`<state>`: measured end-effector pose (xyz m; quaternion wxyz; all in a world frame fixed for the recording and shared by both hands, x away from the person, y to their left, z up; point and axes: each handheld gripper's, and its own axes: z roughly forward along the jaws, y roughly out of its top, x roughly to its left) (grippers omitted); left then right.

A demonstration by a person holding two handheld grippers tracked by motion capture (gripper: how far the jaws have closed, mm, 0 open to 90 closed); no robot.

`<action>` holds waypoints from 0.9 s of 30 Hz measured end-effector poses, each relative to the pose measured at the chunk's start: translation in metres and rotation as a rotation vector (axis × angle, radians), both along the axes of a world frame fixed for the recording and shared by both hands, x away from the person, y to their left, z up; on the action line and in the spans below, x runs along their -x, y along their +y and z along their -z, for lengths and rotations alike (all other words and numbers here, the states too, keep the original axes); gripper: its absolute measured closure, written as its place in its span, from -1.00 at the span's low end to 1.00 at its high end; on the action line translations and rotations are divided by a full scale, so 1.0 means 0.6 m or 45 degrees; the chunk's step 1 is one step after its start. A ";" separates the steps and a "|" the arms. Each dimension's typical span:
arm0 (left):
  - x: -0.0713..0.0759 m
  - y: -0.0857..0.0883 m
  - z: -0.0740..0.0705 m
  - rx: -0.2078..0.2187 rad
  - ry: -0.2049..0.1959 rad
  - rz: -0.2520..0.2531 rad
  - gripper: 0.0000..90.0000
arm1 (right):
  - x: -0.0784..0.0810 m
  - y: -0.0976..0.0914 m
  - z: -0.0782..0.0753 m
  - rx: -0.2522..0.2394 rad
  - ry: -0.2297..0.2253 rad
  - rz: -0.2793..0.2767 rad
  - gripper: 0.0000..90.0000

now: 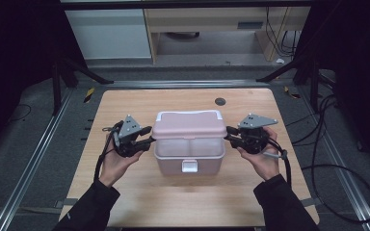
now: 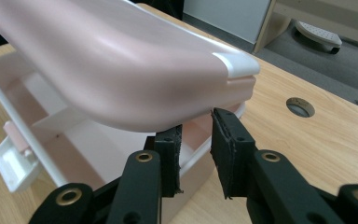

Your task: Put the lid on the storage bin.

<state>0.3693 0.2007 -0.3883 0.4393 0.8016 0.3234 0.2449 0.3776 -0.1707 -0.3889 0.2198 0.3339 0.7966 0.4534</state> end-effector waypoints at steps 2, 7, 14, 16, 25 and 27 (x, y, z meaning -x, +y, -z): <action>0.007 0.002 0.002 0.000 0.003 -0.007 0.31 | 0.006 0.000 0.003 0.009 0.001 -0.001 0.55; 0.019 0.010 0.020 0.021 0.018 -0.016 0.26 | 0.021 -0.004 0.013 0.029 0.013 -0.002 0.43; 0.036 0.031 0.033 0.025 0.064 -0.052 0.18 | 0.038 -0.022 0.021 0.075 0.037 0.024 0.30; 0.038 0.040 0.034 0.040 0.069 -0.067 0.17 | 0.040 -0.031 0.019 0.050 0.035 0.040 0.25; 0.023 0.072 0.051 0.020 0.114 -0.150 0.08 | 0.040 -0.076 0.019 0.018 0.021 0.152 0.02; 0.016 0.080 0.061 0.004 0.133 -0.178 0.05 | 0.036 -0.085 0.025 0.022 0.018 0.180 -0.06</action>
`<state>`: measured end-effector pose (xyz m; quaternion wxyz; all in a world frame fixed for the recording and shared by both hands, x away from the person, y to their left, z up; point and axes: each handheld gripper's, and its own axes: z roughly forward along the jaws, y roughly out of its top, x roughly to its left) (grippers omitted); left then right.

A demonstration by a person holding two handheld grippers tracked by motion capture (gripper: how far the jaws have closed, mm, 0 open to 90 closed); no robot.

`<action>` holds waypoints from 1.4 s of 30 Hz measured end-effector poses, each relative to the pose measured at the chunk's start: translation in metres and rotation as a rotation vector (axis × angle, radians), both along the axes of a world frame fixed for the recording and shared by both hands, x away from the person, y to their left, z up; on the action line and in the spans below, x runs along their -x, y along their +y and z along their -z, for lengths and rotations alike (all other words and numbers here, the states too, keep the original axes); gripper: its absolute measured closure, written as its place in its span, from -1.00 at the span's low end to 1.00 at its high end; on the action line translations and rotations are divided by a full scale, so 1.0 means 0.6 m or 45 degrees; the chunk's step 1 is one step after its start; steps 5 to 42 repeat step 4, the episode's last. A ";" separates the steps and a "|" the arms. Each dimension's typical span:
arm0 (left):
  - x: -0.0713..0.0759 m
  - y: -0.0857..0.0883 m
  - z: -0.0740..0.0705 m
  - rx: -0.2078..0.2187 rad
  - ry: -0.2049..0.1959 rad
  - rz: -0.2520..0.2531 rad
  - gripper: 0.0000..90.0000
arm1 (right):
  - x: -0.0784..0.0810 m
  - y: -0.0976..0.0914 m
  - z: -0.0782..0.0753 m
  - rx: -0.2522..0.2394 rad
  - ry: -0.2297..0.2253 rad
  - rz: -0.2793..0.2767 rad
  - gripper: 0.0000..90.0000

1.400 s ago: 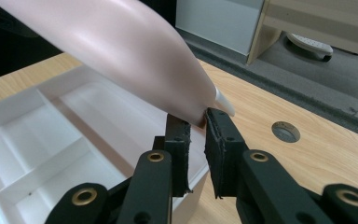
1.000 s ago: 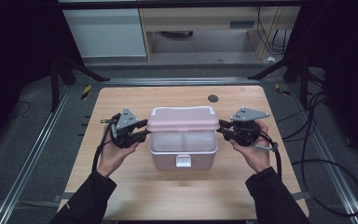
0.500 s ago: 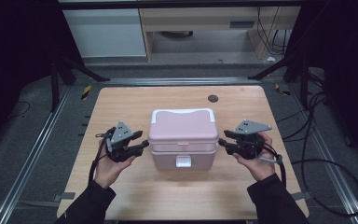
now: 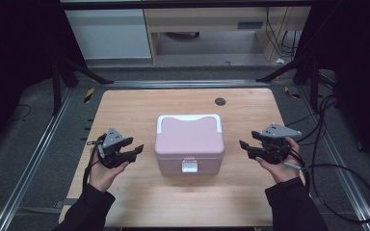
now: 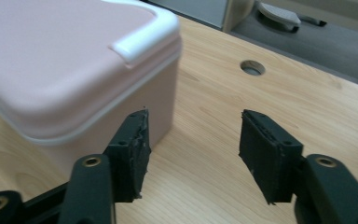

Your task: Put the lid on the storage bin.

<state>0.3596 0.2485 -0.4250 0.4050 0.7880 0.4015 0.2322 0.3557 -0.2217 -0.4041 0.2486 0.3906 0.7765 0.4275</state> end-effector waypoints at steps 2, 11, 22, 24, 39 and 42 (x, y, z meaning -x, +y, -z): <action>-0.008 0.008 0.013 -0.021 0.024 -0.023 0.02 | -0.005 -0.009 0.009 0.010 0.008 0.025 -0.09; -0.015 0.018 0.026 -0.037 0.051 -0.052 -0.01 | -0.011 -0.017 0.021 0.019 0.029 0.054 -0.13; -0.015 0.018 0.026 -0.037 0.051 -0.052 -0.01 | -0.011 -0.017 0.021 0.019 0.029 0.054 -0.13; -0.015 0.018 0.026 -0.037 0.051 -0.052 -0.01 | -0.011 -0.017 0.021 0.019 0.029 0.054 -0.13; -0.015 0.018 0.026 -0.037 0.051 -0.052 -0.01 | -0.011 -0.017 0.021 0.019 0.029 0.054 -0.13; -0.015 0.018 0.026 -0.037 0.051 -0.052 -0.01 | -0.011 -0.017 0.021 0.019 0.029 0.054 -0.13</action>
